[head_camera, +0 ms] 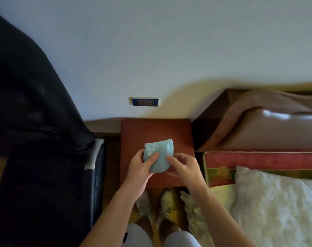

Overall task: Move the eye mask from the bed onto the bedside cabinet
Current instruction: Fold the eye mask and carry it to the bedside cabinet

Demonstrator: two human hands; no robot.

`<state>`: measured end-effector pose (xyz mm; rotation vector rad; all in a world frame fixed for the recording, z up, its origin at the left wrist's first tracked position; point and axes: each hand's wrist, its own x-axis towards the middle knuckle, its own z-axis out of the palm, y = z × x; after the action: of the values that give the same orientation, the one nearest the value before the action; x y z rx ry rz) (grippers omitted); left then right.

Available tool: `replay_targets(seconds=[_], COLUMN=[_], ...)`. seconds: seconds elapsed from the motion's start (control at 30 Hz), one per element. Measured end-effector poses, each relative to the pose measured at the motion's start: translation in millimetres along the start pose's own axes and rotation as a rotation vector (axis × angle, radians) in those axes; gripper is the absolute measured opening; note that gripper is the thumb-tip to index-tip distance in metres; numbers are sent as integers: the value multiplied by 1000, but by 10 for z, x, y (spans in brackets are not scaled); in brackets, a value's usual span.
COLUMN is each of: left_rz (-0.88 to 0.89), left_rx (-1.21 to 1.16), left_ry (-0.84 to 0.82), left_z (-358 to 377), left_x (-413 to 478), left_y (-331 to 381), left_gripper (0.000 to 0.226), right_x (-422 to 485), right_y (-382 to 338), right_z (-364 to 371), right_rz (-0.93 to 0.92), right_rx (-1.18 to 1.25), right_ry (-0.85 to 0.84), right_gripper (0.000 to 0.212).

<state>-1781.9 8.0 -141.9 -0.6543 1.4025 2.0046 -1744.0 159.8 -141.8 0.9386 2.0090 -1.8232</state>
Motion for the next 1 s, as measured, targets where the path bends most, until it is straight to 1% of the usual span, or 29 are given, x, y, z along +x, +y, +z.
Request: replay_targets(seconds=[0.13, 0.37, 0.6, 0.77, 0.9, 1.0], left_rz=[-24, -52, -64, -10, 12, 75], left_rx=[-11, 18, 69, 289, 453, 673], left_ry=[93, 162, 204, 298, 328, 342], left_z=[-77, -328, -581, -679, -665, -629], left_x=[424, 1213, 1942, 2254, 2363, 2409], left_y=[-363, -915, -1445, -1691, -1752, -1731], left_gripper=[31, 28, 20, 10, 11, 15], right_x=[502, 1252, 1814, 2003, 2015, 2017], right_y=[397, 1011, 1677, 2004, 2107, 2125], right_z=[40, 164, 167, 103, 29, -23], right_rz=[60, 91, 172, 182, 205, 211], right_rx=[-27, -74, -104, -147, -148, -158], right_ry=[3, -23, 9, 5, 23, 35], right_gripper=[12, 10, 13, 15, 15, 11])
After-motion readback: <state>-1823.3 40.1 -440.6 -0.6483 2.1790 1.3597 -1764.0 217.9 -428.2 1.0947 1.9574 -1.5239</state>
